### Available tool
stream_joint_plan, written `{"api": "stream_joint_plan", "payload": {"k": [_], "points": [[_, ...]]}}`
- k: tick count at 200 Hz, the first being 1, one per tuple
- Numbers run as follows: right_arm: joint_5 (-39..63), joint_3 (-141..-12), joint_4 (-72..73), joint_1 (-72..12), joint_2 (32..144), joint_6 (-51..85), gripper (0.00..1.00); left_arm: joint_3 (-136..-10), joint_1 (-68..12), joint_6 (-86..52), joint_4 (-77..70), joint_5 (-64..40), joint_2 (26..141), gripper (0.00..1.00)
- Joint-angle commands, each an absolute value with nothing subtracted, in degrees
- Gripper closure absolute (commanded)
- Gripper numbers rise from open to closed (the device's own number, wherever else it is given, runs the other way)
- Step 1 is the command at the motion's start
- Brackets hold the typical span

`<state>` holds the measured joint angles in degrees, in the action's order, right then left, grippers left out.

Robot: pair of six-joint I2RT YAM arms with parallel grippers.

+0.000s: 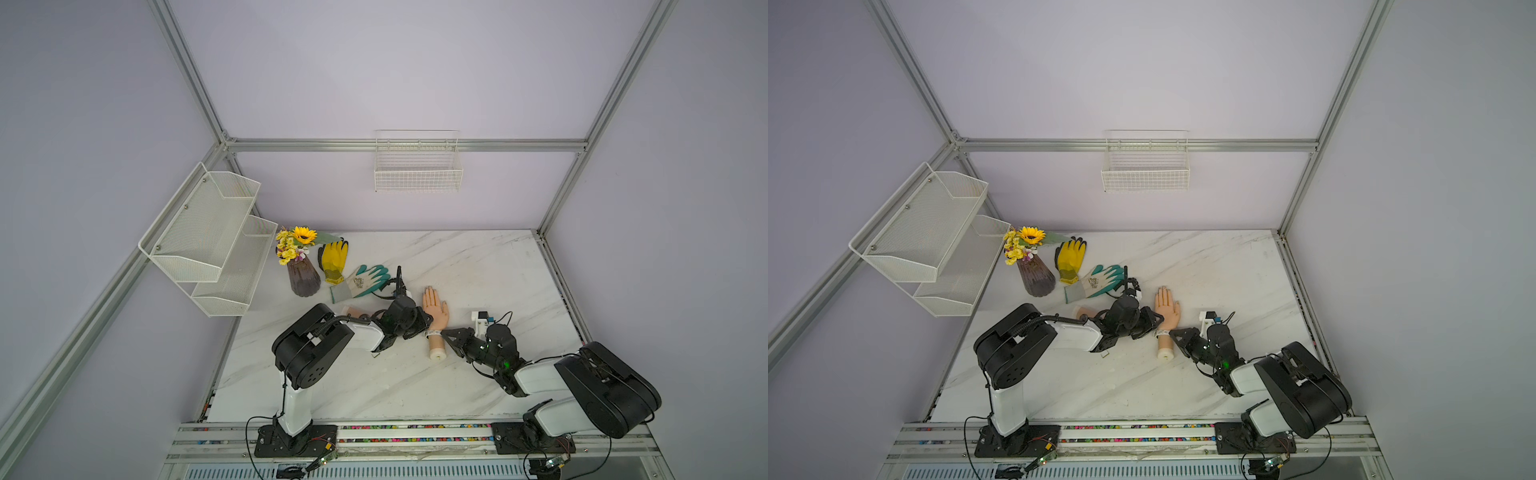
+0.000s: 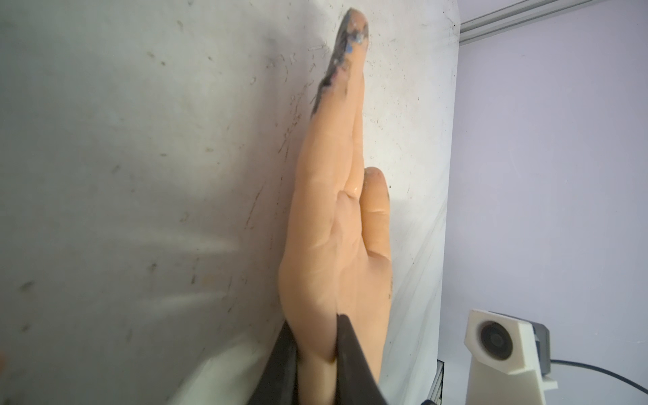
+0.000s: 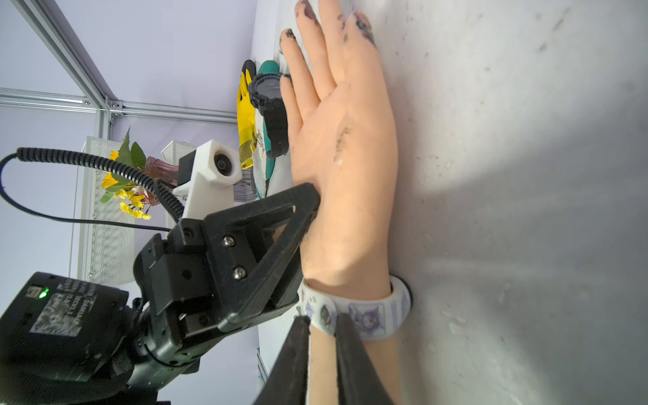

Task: Take off the watch
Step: Untie the watch from the hand.

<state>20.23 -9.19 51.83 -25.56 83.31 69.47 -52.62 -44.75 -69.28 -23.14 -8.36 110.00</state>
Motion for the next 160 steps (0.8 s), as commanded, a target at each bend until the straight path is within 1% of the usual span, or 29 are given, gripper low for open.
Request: {"api": "stream_joint_plan", "payload": {"k": [1,17,22,38,62,101,125,160], "points": [[17.4,-10.7,50.7,-26.0,84.5,69.8,0.81,-53.3,-46.7,-65.8,-22.2,-11.2,109.7,0.96],[17.2,-10.7,51.1,-26.1,84.7,70.2,0.81,-53.4,-46.8,-65.4,-22.4,-11.4,109.7,0.97],[17.0,-10.7,51.2,-26.1,84.6,70.3,0.81,-53.5,-46.8,-65.2,-22.4,-11.3,109.6,0.99],[17.2,-10.7,51.9,-26.2,84.5,70.4,0.81,-53.5,-47.0,-65.1,-22.0,-11.3,109.6,0.99],[18.9,-11.2,52.9,-26.9,84.6,69.9,0.86,-53.6,-47.0,-65.5,-21.8,-10.9,109.7,0.99],[20.9,-9.9,54.2,-31.2,85.2,70.4,0.85,-53.5,-46.8,-66.4,-20.1,-9.0,109.7,0.94],[21.0,-7.2,56.7,-32.2,84.1,72.2,0.85,-54.0,-46.6,-66.7,-19.3,-8.6,110.4,0.93],[21.5,-8.3,53.6,-32.7,83.6,69.7,0.85,-54.7,-46.4,-67.8,-19.3,-8.3,111.6,0.93]]}}
